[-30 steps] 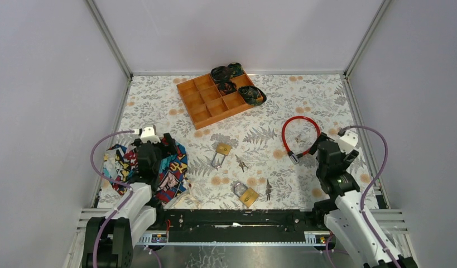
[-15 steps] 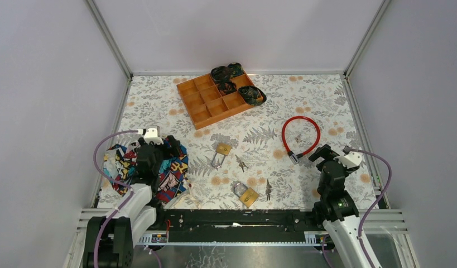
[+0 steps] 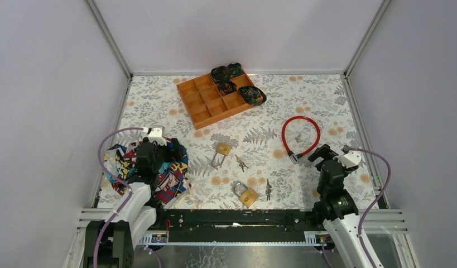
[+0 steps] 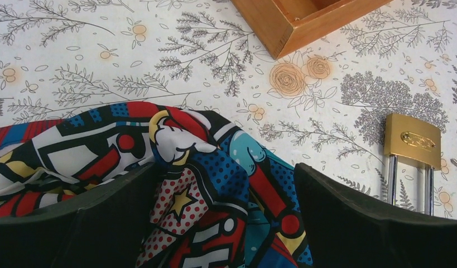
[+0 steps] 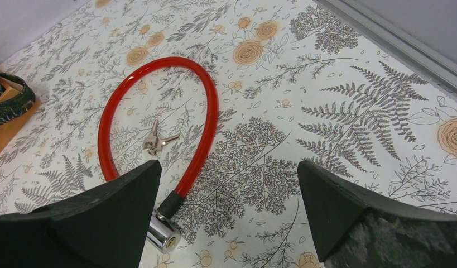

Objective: Lock with the key
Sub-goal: Reset both arms

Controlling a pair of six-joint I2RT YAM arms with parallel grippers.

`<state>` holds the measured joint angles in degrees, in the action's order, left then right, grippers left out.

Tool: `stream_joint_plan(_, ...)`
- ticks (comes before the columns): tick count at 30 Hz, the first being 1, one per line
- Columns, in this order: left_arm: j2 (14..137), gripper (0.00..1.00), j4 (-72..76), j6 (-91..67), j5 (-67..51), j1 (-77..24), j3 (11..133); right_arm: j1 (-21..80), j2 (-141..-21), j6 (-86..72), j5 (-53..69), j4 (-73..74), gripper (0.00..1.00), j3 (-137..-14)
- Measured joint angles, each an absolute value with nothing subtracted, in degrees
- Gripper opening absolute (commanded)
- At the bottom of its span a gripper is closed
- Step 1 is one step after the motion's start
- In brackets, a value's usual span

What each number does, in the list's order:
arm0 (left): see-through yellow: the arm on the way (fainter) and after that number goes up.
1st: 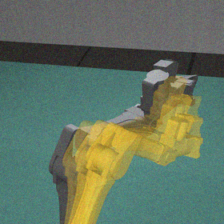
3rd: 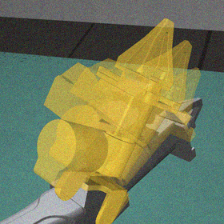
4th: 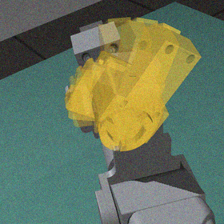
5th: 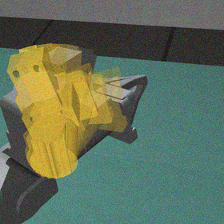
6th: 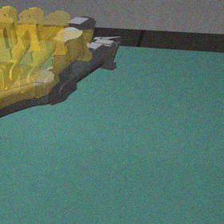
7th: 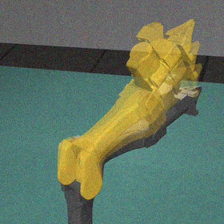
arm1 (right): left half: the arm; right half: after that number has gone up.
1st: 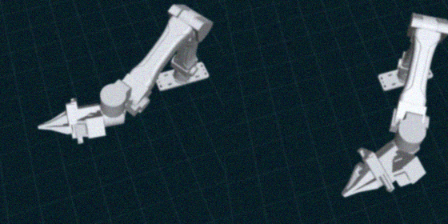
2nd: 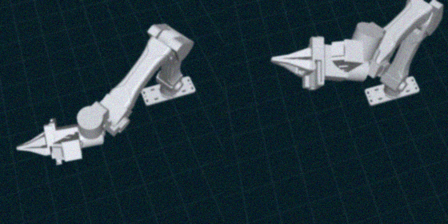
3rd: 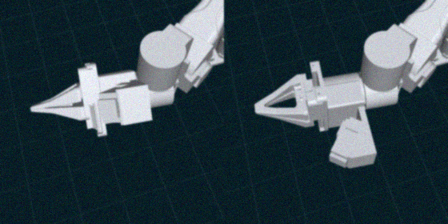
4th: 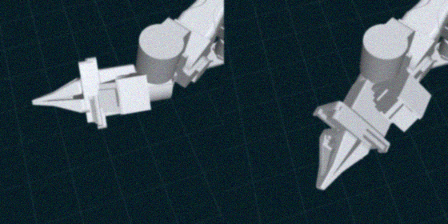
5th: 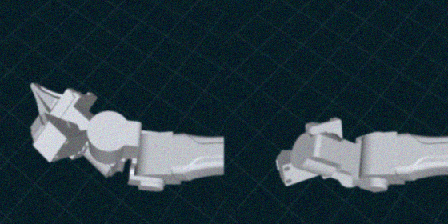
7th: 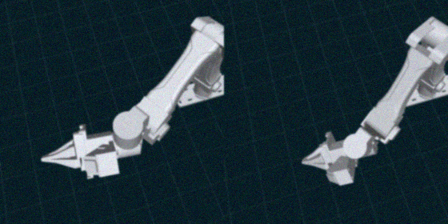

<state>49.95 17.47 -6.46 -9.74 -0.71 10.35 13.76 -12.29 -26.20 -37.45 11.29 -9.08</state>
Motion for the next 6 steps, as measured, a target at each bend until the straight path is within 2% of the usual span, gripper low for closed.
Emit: stream_joint_plan(6,49.95,0.99,17.1,-6.52,-10.09,-0.71,10.35,13.76,-12.27,-26.2,-37.43,11.27,1.0,-9.08)
